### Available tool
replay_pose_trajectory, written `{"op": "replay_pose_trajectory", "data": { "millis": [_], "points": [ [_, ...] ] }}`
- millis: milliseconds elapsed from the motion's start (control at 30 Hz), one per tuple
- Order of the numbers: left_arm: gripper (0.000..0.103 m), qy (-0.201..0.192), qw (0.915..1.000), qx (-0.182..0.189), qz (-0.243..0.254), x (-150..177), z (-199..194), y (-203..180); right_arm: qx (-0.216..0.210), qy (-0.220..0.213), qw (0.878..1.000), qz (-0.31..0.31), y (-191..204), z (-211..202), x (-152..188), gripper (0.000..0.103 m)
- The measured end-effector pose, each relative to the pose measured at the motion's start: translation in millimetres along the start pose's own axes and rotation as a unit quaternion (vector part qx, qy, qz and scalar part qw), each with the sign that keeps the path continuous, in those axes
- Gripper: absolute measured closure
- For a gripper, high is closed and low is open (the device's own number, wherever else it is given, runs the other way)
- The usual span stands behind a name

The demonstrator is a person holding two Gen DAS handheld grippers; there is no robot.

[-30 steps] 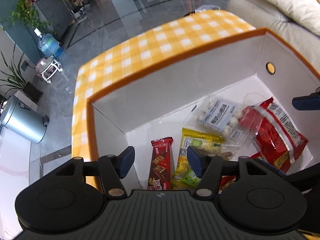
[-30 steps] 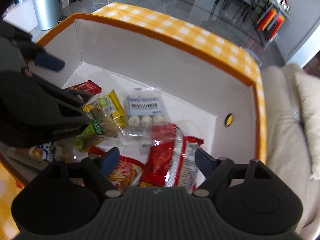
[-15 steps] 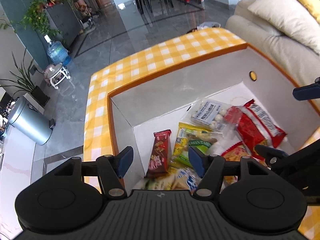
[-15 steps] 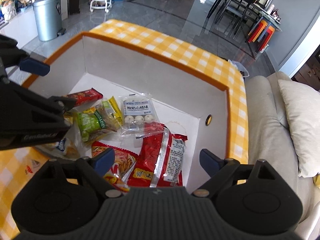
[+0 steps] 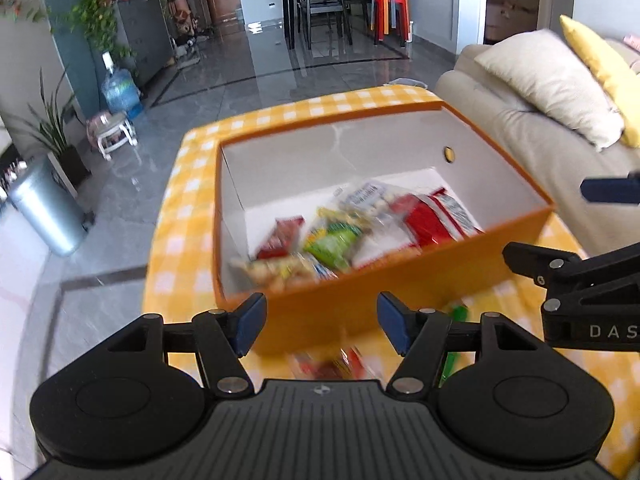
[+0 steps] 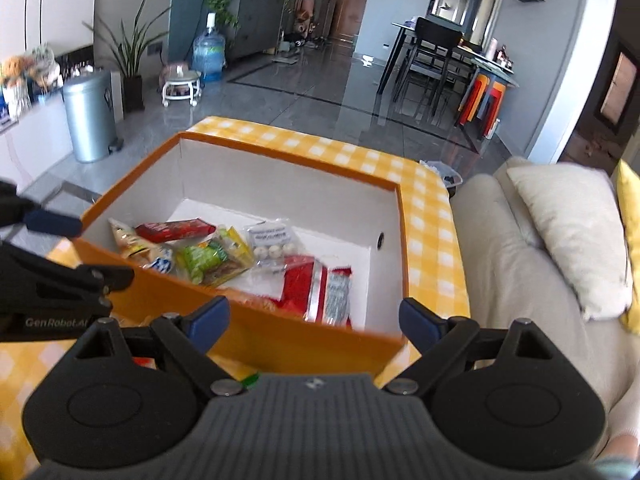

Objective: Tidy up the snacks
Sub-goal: 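Withdraw both open tools from the box toward the remaining snacks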

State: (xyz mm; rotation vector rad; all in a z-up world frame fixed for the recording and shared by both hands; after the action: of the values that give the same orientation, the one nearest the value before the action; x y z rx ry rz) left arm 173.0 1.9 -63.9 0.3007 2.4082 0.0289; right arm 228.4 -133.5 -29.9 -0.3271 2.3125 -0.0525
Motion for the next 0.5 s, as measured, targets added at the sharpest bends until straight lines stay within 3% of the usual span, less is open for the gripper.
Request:
{"op": "replay_pose_trajectory", "data": {
  "millis": [267,500],
  "points": [
    [0.029,-0.022,0.9987,0.02,-0.042,45.8,-25.9,-17.8,0.01,-0.003,0.998,0.066,-5.1,-34.4,55.8,0.014],
    [0.029,-0.006,0.9987,0.021,-0.045,75.0,-28.6,-33.9,0.027,0.008,0.994,0.107,-8.9,-49.4,104.8,0.015]
  ]
}}
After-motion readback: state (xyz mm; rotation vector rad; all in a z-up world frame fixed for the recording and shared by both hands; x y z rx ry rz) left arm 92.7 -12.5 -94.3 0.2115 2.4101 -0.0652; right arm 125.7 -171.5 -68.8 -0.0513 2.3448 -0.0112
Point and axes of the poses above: each gripper's, at about its wrist camera, not at the fingertips, and z roughly the way its jaws point, y to its left, x to its underside, the point moved 5 cm from there along z, roughly the way its jaws point, and after that the axes turned 1 degree about -x, right-handed, at the moved point
